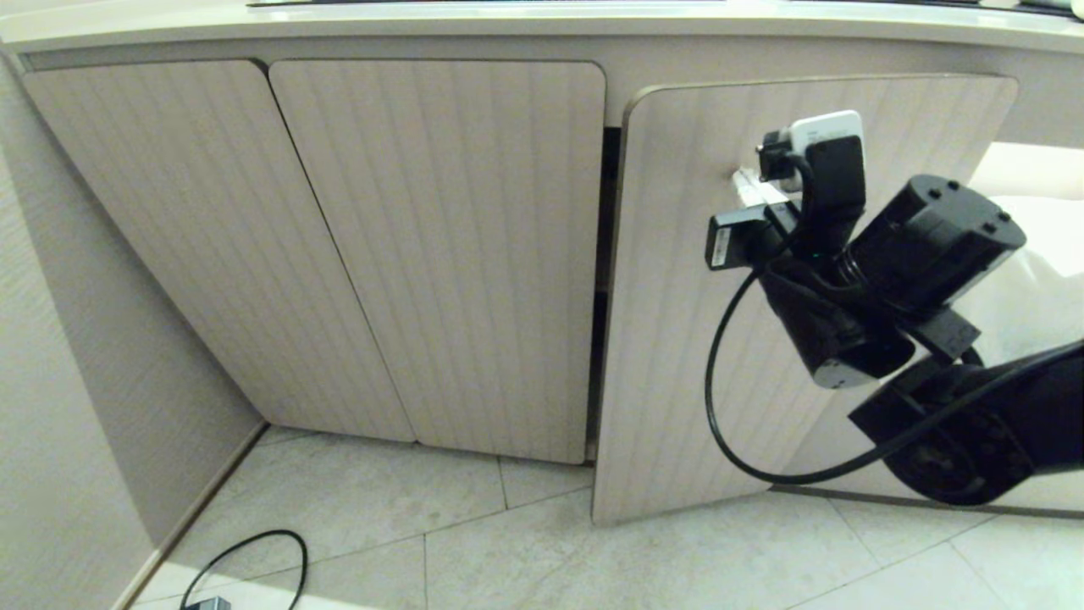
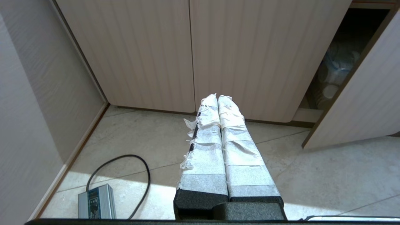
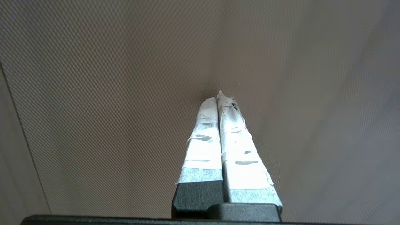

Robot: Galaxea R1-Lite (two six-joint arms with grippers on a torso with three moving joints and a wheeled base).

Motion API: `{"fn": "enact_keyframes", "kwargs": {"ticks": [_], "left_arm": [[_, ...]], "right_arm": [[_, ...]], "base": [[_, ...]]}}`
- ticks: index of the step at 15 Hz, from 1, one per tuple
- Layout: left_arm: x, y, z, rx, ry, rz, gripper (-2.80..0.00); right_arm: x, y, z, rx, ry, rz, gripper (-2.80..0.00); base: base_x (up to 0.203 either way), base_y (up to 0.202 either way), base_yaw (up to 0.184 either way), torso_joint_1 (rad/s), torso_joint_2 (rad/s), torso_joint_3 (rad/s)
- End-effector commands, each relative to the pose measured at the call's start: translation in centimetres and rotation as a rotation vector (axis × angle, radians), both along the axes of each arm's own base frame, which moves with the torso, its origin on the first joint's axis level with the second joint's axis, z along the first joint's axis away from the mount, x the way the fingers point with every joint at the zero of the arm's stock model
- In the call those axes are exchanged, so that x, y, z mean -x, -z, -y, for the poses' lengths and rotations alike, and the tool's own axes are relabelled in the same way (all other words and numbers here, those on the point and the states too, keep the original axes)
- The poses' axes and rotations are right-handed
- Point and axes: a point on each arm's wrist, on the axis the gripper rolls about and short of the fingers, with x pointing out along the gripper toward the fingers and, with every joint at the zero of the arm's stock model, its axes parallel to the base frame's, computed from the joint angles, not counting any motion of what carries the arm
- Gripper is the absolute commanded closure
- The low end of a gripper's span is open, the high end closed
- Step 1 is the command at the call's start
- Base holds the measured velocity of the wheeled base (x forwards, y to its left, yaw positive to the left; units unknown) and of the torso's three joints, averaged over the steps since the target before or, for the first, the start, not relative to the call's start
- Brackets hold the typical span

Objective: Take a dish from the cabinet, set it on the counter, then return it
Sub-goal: Close the cabinet door

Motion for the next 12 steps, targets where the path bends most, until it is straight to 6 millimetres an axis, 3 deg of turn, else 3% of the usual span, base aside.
{"fn": "enact_keyframes", "kwargs": {"ticks": [1,7,12], "left_arm": [[0.0,0.0,0.0,0.0,0.0,0.001,0.0],[0.0,0.0,0.0,0.0,0.0,0.0,0.0],[0.0,0.0,0.0,0.0,0.0,0.0,0.0]], "right_arm": [[0.4,-0.5,0.3,-0.012,0.001,0.021,0.0],[5.1,-3.3,3.3,-0.042,-0.01,0.072,0.0],[11.2,-4.2,7.4,-0.05,-0.01,0.077,0.0]], "base": [[0.0,0.0,0.0,0.0,0.0,0.0],[0.0,0.0,0.0,0.0,0.0,0.0],[0.0,0.0,0.0,0.0,0.0,0.0]]}}
